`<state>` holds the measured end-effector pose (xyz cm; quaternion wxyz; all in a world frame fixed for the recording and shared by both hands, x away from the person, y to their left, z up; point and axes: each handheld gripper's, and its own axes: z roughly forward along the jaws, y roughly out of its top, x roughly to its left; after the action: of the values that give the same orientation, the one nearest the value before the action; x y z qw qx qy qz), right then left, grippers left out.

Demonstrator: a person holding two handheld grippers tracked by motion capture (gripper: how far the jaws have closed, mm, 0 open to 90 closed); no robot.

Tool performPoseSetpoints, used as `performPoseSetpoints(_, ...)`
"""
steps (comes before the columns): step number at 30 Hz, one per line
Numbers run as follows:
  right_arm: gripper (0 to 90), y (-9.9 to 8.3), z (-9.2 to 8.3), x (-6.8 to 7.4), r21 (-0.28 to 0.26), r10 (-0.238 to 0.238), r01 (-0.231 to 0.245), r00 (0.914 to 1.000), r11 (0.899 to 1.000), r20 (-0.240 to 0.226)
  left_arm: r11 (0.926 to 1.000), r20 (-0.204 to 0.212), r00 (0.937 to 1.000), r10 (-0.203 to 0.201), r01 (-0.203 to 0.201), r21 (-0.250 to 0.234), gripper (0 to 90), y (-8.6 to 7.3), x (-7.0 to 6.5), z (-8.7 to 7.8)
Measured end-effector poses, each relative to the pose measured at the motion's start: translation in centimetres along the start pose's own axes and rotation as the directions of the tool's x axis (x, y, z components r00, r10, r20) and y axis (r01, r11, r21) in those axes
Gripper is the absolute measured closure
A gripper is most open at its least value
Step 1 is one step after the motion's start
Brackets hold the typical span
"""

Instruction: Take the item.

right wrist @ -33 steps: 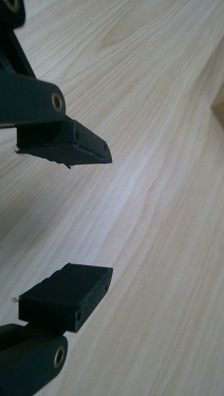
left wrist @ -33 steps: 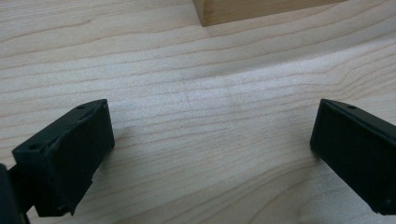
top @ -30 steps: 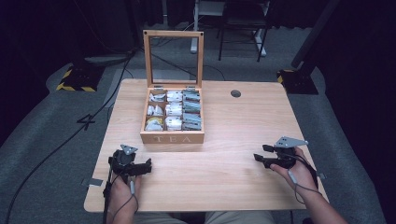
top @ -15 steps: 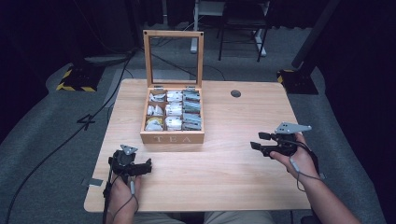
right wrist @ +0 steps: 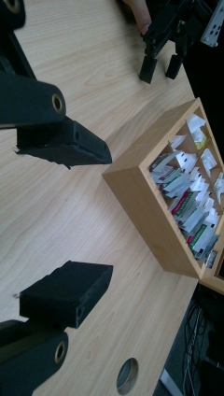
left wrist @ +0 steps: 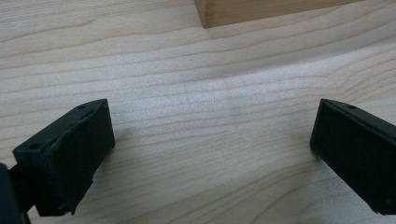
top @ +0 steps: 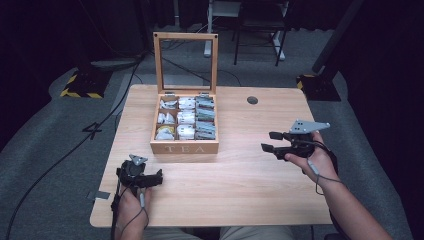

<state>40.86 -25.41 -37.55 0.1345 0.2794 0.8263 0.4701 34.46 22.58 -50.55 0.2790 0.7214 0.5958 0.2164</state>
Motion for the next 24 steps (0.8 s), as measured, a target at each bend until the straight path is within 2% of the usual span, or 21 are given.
performPoseSetpoints(5,41.6,1.4,1.2,-0.1,0.005,-0.017,0.017,0.9998,1.0,-0.008,1.0,0.0,1.0,0.0,0.0,0.0,0.2,0.0,0.0,0.0)
performPoseSetpoints(10,42.1,3.1,2.8,-0.1,0.009,-0.046,0.046,0.9983,0.999,-0.037,1.0,0.003,1.0,-0.002,0.002,0.0,0.2,0.0,0.0,0.0)
performPoseSetpoints(13,42.3,4.4,4.2,0.1,0.009,-0.067,0.068,0.9955,0.998,-0.067,1.0,0.003,1.0,-0.003,0.003,0.0,0.2,0.0,0.0,0.0)
performPoseSetpoints(18,42.6,5.7,5.5,0.3,0.022,-0.106,0.109,0.9912,0.994,-0.078,1.0,0.003,1.0,-0.002,0.002,0.0,0.3,0.0,0.0,0.0)
performPoseSetpoints(24,43.3,7.2,7.3,0.6,0.011,-0.12,0.121,0.9882,0.993,-0.096,1.0,0.008,1.0,0.002,-0.002,0.001,0.2,-0.1,-0.1,-0.1)
